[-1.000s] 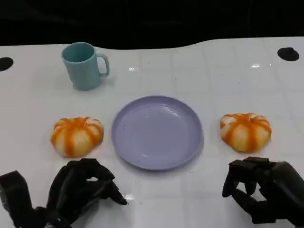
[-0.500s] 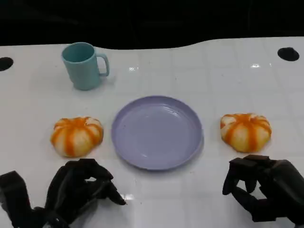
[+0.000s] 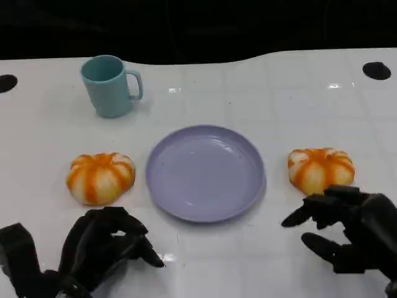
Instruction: Grasp the bread from the table and place it into the plate.
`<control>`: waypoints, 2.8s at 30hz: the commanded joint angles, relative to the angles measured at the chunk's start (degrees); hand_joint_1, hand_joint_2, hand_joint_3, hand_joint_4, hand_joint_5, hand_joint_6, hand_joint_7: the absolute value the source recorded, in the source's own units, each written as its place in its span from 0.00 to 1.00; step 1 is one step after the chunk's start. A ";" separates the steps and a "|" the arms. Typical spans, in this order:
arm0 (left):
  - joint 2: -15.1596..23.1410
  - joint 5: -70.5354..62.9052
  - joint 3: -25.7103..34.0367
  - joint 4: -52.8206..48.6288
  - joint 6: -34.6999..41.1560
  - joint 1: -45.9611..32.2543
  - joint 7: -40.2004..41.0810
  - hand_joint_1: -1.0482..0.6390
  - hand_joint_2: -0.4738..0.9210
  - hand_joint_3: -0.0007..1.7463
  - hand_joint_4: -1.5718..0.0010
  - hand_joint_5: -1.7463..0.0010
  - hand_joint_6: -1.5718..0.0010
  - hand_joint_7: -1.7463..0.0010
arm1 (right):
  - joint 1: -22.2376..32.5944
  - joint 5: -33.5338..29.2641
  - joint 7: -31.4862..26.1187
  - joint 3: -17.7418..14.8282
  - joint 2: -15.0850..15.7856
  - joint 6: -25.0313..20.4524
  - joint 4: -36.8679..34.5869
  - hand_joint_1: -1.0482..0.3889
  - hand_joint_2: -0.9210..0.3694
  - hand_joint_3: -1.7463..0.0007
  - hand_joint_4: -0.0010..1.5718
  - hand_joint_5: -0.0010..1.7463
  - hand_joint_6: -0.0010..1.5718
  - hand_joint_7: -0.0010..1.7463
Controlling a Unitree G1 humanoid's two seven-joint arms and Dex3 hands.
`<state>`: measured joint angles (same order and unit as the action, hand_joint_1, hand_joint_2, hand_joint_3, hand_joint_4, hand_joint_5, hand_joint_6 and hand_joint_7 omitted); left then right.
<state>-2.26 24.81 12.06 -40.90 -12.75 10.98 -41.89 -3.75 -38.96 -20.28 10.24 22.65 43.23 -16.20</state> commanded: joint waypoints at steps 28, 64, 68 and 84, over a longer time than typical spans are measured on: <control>0.75 -0.26 0.75 -2.07 -0.60 1.79 -0.15 0.00 0.82 0.00 0.00 0.65 0.00 0.81 | -1.42 -9.25 16.22 -1.57 5.18 -26.68 18.31 0.36 0.11 1.00 0.00 0.14 0.15 0.00; 0.46 -0.40 1.05 -0.90 -0.68 0.78 -0.23 0.00 0.82 0.00 0.00 0.65 0.00 0.80 | -34.49 -16.22 2.84 21.51 -4.14 -33.55 -37.47 0.40 0.14 1.00 0.08 0.15 0.17 0.00; 0.31 -0.28 1.13 -0.59 -0.63 0.56 -0.18 0.00 0.82 0.00 0.00 0.65 0.00 0.80 | -36.11 -15.77 1.68 22.88 -5.27 -34.13 -42.01 0.42 0.13 1.00 0.12 0.11 0.18 0.00; 0.45 -0.28 1.09 -0.08 -0.57 0.21 -0.47 0.00 0.82 0.00 0.00 0.65 0.00 0.80 | -38.45 -11.82 -13.28 23.41 -5.72 -23.88 -51.39 0.63 0.05 0.88 0.59 0.96 0.72 0.42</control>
<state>-2.71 24.42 12.96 -41.41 -13.47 11.80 -41.89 -42.05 -51.56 -30.48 33.38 16.50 17.79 -66.20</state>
